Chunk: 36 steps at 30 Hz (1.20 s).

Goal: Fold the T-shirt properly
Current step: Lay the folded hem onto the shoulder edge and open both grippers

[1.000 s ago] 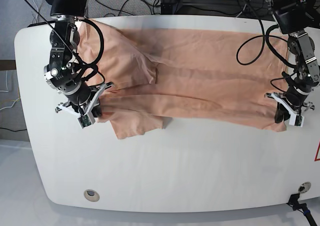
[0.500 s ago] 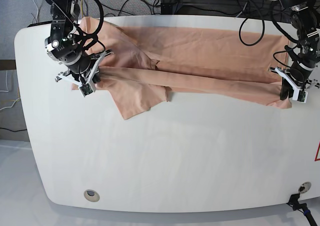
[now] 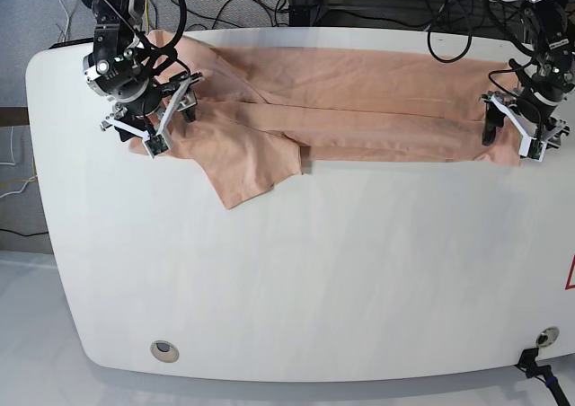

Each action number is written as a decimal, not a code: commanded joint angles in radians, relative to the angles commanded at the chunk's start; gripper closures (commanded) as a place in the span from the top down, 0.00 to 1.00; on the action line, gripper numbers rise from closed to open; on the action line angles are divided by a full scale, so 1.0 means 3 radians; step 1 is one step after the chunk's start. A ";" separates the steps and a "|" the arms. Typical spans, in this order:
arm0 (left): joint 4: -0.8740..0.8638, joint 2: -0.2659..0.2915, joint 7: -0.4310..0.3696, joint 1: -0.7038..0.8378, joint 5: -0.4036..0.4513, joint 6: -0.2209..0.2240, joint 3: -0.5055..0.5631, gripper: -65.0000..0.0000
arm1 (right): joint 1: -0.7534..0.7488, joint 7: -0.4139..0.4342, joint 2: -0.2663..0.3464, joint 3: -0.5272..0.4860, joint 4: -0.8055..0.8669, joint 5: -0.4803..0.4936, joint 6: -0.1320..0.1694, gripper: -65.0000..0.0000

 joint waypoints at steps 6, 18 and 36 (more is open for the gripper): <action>0.0368 0.0066 0.0041 -0.0194 -0.0010 -0.0015 -0.0338 0.71 | 0.0460 0.0000 -0.0087 0.0000 -0.0031 0.0000 0.0000 0.63; 0.0486 0.0435 0.0256 -0.0210 -0.0010 -0.0020 -0.0123 0.71 | 0.1360 0.0015 -0.0609 0.0005 -0.1222 0.0000 0.0000 0.63; 0.0460 0.0435 0.0256 -0.0199 -0.0010 -0.0020 -0.0102 0.71 | 0.1468 0.0041 -0.0460 -0.0031 -0.2148 0.0783 0.0230 0.63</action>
